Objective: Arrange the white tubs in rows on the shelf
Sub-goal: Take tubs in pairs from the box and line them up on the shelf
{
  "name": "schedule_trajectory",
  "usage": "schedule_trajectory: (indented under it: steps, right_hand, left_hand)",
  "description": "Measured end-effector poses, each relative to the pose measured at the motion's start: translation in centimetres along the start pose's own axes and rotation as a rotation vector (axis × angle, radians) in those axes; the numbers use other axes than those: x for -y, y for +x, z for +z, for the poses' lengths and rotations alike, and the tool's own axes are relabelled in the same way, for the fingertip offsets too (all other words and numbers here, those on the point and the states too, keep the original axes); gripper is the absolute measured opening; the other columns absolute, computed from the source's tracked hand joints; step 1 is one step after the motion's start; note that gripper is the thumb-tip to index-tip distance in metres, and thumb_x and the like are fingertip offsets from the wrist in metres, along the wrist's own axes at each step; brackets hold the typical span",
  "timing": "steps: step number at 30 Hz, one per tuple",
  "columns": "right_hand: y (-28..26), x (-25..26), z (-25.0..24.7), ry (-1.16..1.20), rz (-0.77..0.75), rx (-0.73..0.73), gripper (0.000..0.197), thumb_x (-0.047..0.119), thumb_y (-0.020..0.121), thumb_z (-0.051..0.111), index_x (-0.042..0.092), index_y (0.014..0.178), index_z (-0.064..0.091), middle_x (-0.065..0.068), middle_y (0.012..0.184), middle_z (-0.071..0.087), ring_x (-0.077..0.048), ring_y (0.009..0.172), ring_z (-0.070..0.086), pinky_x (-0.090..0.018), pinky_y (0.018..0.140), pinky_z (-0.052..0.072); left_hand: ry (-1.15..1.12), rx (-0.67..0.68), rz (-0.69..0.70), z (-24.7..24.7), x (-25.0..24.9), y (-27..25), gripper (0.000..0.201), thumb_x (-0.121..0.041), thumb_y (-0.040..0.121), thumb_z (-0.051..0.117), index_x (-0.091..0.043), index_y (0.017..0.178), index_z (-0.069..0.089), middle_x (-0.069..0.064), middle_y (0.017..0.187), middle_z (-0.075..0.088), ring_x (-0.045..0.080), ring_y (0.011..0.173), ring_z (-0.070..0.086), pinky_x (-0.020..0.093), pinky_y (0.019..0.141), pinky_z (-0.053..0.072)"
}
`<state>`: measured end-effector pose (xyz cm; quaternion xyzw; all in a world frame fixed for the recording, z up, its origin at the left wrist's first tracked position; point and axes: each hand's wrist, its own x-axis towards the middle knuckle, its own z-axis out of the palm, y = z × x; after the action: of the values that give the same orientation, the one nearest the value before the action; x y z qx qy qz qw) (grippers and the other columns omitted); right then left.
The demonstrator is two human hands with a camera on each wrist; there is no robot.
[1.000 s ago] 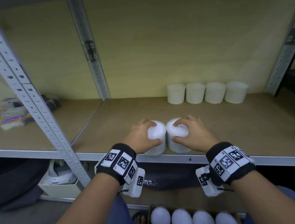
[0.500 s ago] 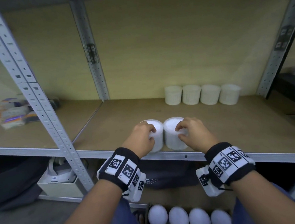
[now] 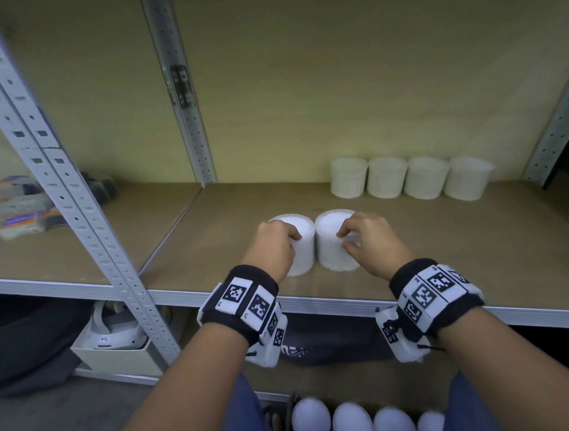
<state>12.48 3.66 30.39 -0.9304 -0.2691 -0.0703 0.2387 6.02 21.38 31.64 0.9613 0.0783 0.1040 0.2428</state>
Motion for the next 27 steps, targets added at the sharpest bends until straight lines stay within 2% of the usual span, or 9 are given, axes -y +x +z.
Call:
schedule_trajectory:
  steps: [7, 11, 15, 21, 24, 27]
  right_hand:
    - [6.1, -0.6, 1.4, -0.053, -0.014, 0.014, 0.021, 0.01, 0.088, 0.062, 0.007, 0.108, 0.069, -0.01, 0.117, 0.062, -0.025, 0.113, 0.056, -0.03, 0.095, 0.042]
    - [9.9, -0.9, 2.2, -0.083, -0.027, 0.027, 0.022, 0.011, 0.09, 0.06, 0.006, 0.11, 0.068, -0.011, 0.116, 0.062, -0.026, 0.112, 0.055, -0.025, 0.089, 0.039]
    - [13.7, -1.5, 2.8, -0.075, -0.028, 0.04, 0.024, 0.01, 0.09, 0.059, 0.004, 0.111, 0.067, -0.014, 0.118, 0.061, -0.029, 0.112, 0.055, -0.028, 0.091, 0.041]
    - [18.4, -2.6, 3.7, -0.059, -0.028, 0.025, 0.023, 0.01, 0.09, 0.059, 0.003, 0.11, 0.067, -0.014, 0.117, 0.061, -0.028, 0.111, 0.056, -0.027, 0.091, 0.04]
    - [20.4, -3.2, 4.0, -0.056, -0.026, 0.035, 0.023, 0.01, 0.091, 0.059, 0.002, 0.111, 0.066, -0.015, 0.119, 0.06, -0.029, 0.112, 0.055, -0.027, 0.092, 0.038]
    - [21.8, -3.8, 4.3, -0.052, -0.038, 0.019, 0.023, 0.01, 0.09, 0.059, 0.002, 0.11, 0.066, -0.015, 0.119, 0.06, -0.029, 0.112, 0.055, -0.028, 0.092, 0.037]
  left_hand:
    - [-0.021, 0.02, -0.066, 0.2, 1.6, 6.0, 0.038, 0.006, 0.093, 0.045, -0.01, 0.121, 0.066, 0.013, 0.137, 0.054, 0.026, 0.124, 0.055, 0.026, 0.105, 0.039]
    - [-0.009, -0.005, -0.073, 0.5, 2.7, 9.9, 0.038, 0.007, 0.092, 0.046, -0.01, 0.119, 0.067, 0.014, 0.134, 0.057, 0.026, 0.122, 0.056, 0.028, 0.107, 0.041]
    - [-0.001, -0.006, -0.075, 0.8, 3.6, 13.7, 0.037, 0.006, 0.093, 0.045, -0.008, 0.122, 0.065, 0.014, 0.135, 0.055, 0.027, 0.122, 0.056, 0.027, 0.106, 0.04]
    - [0.004, -0.057, -0.024, 1.5, 4.8, 18.6, 0.035, 0.007, 0.092, 0.046, -0.006, 0.117, 0.067, 0.013, 0.13, 0.06, 0.026, 0.118, 0.058, 0.024, 0.105, 0.04]
    - [0.023, -0.062, -0.01, 1.8, 5.2, 20.8, 0.035, 0.005, 0.093, 0.046, -0.007, 0.12, 0.066, 0.012, 0.131, 0.059, 0.026, 0.121, 0.055, 0.022, 0.107, 0.037]
    - [0.035, -0.07, 0.006, 2.0, 5.4, 22.7, 0.036, 0.004, 0.092, 0.047, -0.008, 0.12, 0.066, 0.012, 0.129, 0.061, 0.025, 0.121, 0.056, 0.024, 0.104, 0.04]
